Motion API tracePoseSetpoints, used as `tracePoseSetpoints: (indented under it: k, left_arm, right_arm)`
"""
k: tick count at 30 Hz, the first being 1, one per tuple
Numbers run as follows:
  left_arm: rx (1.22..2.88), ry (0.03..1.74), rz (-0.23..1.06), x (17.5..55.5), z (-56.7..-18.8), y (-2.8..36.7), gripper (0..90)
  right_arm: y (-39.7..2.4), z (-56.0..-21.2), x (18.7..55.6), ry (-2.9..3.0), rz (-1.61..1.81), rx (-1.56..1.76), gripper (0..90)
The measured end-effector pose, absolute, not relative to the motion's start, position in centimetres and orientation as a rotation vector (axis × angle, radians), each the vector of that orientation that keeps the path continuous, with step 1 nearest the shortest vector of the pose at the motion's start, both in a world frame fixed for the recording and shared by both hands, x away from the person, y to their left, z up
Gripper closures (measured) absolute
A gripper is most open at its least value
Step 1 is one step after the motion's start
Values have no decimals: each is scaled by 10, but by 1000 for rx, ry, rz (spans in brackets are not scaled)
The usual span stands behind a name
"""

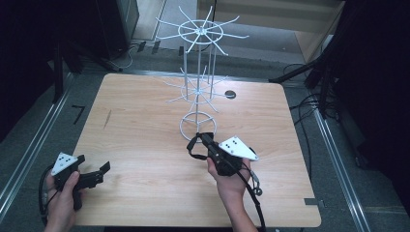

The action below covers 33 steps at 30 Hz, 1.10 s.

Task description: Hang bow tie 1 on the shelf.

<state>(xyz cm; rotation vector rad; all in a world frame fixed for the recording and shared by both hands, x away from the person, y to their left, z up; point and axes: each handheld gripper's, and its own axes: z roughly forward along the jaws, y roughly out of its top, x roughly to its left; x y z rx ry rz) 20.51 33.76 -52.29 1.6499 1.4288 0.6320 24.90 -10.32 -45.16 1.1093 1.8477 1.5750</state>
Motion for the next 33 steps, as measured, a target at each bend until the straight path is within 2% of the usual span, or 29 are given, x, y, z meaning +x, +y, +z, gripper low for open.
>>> tracePoseSetpoints:
  k: [33]
  left_arm:
    - [1653,1428,631,205,-523,338,0]
  right_arm:
    - [-136,-406,262,1648,1579,1154,900]
